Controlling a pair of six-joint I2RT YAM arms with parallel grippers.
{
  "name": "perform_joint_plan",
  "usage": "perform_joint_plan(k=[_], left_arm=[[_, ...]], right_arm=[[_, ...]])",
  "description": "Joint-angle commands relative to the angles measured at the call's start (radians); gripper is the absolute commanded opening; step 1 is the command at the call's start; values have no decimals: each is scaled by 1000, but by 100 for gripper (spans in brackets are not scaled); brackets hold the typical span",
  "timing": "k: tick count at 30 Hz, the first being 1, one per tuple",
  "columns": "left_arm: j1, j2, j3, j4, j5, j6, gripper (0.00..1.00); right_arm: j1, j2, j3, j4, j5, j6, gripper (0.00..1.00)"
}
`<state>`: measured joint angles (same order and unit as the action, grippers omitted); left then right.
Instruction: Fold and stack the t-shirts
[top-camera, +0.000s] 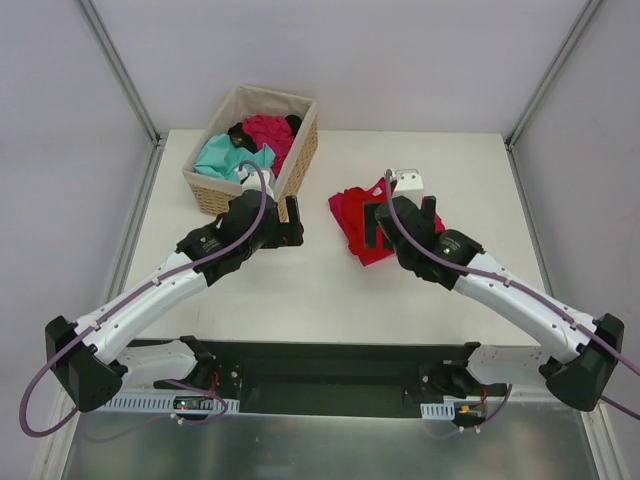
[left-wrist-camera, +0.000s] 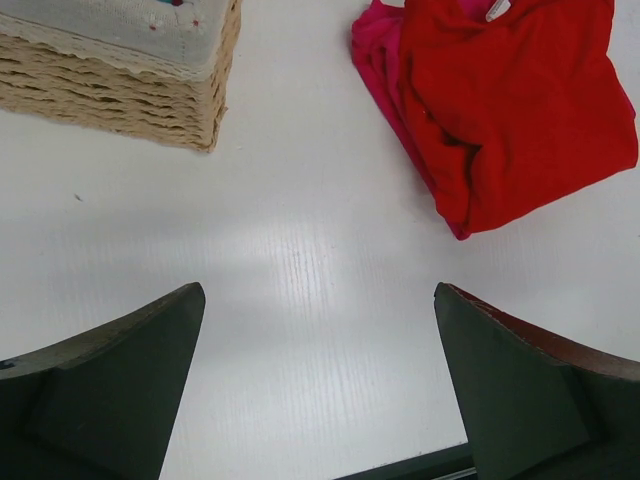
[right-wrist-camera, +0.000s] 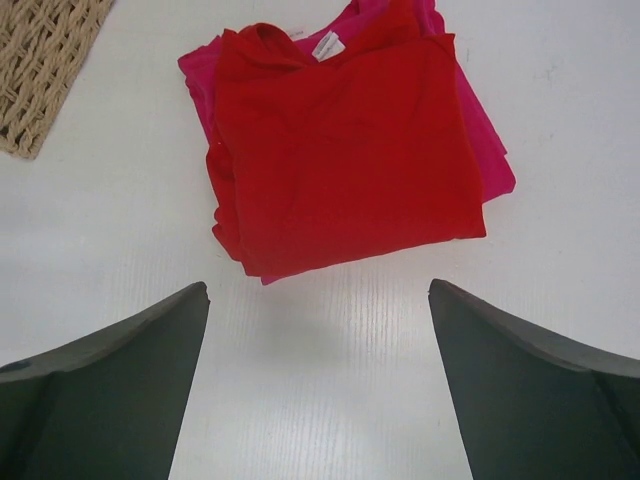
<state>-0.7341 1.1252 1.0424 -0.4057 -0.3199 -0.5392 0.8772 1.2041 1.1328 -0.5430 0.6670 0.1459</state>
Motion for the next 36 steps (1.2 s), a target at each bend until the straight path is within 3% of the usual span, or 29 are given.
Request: perform_joint_plan(k=[1,9,19,24,29,36], left_arm=[[-10,-15,10,11,7,21,99],[-10,-19,25,18,-37,24,99],[-2,114,235,11,-99,263,99],[111,318,444,7,30,503,99],[313,519,585,1,180,562,99],[378,717,645,-2,269,608,99]], right_arm=[[8,-41,24,18,20,-19,96],[-9,31,62,-6,45,-12,96],[-129,141,176,-60,-72,6,96],[-132,135,147,-45,-101,29,96],[-130,86,87,-15,-136,43,96],[-133,32,44,-18,-130,37,96]])
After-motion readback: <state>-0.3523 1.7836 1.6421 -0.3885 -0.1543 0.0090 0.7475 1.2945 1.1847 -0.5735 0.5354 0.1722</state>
